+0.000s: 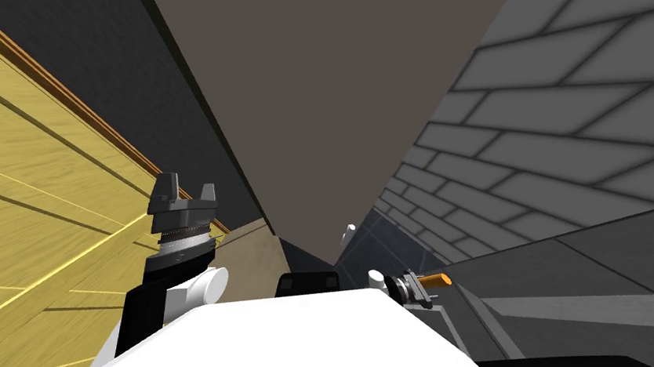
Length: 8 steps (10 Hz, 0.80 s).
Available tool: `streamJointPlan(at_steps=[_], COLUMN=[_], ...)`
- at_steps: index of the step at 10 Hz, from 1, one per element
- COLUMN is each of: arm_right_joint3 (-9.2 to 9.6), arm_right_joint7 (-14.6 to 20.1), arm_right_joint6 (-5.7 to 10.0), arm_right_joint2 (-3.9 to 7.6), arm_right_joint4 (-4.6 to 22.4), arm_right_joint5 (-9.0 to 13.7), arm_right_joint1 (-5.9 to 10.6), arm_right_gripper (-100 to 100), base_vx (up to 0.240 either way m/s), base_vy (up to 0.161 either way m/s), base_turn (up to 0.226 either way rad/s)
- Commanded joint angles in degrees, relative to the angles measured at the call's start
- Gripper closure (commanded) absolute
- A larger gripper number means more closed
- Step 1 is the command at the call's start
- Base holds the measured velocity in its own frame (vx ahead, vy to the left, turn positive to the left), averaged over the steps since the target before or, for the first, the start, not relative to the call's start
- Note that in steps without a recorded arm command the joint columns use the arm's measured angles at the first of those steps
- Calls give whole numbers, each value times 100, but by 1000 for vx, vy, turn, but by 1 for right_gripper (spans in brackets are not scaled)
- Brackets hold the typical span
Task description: Push the door open
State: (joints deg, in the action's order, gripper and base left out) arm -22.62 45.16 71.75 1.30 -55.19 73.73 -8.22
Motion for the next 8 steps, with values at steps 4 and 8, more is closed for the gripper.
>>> streamJointPlan(at_steps=[4, 8], arm_right_joint3=[-198, -297], arm_right_joint7=[-69, -97], arm_right_joint6=[138, 219], arm_right_joint2=[13, -32], arm_right_joint4=[-30, -4], arm_right_joint5=[116, 204], arm_right_joint1=[-160, -124], arm_right_gripper=[100, 100], base_vx=[2, -1], base_vy=[-13, -31], base_turn=[24, 45])
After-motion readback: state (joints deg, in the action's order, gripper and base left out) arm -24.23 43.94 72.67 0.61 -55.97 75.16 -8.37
